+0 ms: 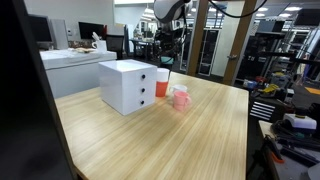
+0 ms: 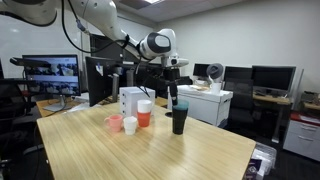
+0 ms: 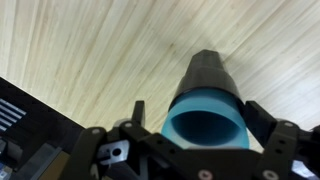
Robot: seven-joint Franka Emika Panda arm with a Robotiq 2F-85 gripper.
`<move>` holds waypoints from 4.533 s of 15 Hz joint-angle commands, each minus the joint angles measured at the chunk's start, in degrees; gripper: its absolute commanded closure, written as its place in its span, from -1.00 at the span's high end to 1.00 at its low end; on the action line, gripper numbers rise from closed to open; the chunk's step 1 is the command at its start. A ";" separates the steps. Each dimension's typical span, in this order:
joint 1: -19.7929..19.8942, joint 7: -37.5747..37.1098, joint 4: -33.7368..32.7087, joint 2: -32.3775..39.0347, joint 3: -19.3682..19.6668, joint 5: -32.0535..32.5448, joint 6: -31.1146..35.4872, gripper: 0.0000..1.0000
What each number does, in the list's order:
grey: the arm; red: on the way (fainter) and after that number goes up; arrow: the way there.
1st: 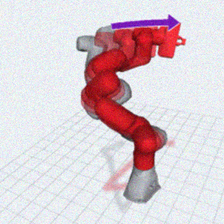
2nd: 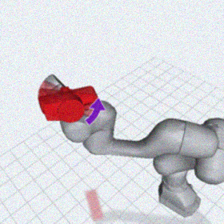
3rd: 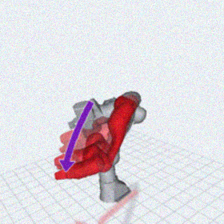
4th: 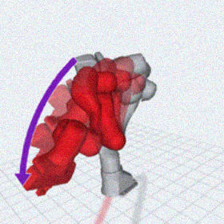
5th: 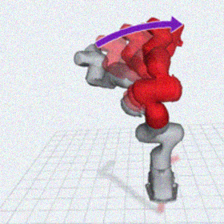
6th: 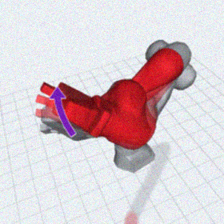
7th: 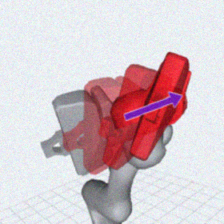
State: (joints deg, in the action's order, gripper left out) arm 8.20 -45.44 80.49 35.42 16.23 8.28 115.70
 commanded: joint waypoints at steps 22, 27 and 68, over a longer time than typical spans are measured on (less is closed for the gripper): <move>-8.73 7.03 11.22 -11.44 -6.86 1.88 0.58 1.00; -9.02 6.67 16.24 -16.62 -6.60 2.69 0.96 1.00; -6.28 5.24 23.48 -13.18 -3.30 8.05 6.94 -0.76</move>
State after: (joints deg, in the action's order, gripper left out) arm 2.01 -40.36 104.10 22.00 12.77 15.24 122.44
